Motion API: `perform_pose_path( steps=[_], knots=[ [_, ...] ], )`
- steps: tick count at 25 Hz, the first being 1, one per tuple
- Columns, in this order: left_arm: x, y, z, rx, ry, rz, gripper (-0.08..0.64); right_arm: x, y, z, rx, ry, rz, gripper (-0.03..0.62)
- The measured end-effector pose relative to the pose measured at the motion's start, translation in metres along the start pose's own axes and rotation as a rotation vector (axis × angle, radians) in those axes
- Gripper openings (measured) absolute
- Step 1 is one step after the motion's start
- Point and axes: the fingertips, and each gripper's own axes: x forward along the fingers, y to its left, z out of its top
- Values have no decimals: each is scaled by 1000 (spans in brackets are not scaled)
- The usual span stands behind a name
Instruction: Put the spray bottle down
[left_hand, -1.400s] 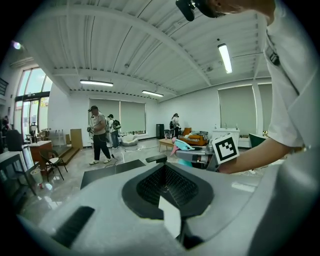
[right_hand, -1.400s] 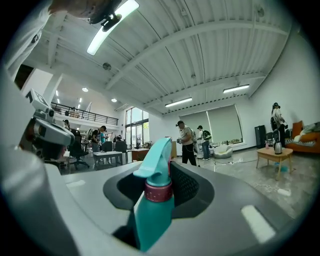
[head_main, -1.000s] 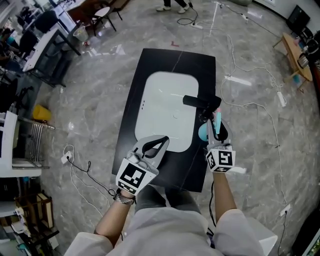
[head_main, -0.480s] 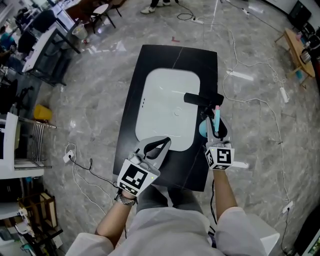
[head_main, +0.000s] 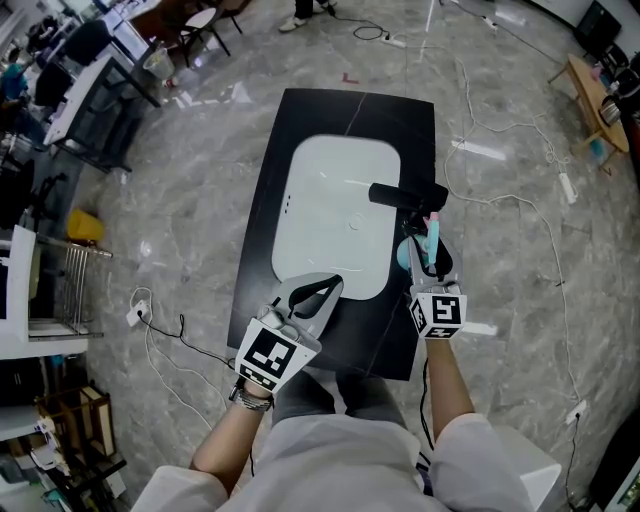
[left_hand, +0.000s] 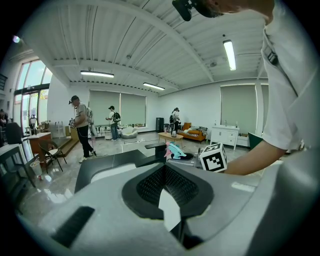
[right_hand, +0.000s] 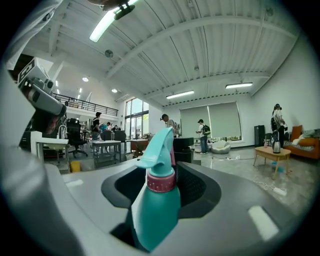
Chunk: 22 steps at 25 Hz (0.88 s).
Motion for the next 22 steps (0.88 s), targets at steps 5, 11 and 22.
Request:
perform_pose_path(
  steps=[5,11,22],
  knots=[
    [-6,-5,-1,-1,-3,-10,6,-6,4,-8,-17,52,-8,224],
    [-12,-11,0,8,-13,-30,5,-18,3,-16,-14,103,-24,245],
    [-41,-23,5,25,-56,-76,6,-69,13,4,-65,146,-133,256]
  ],
)
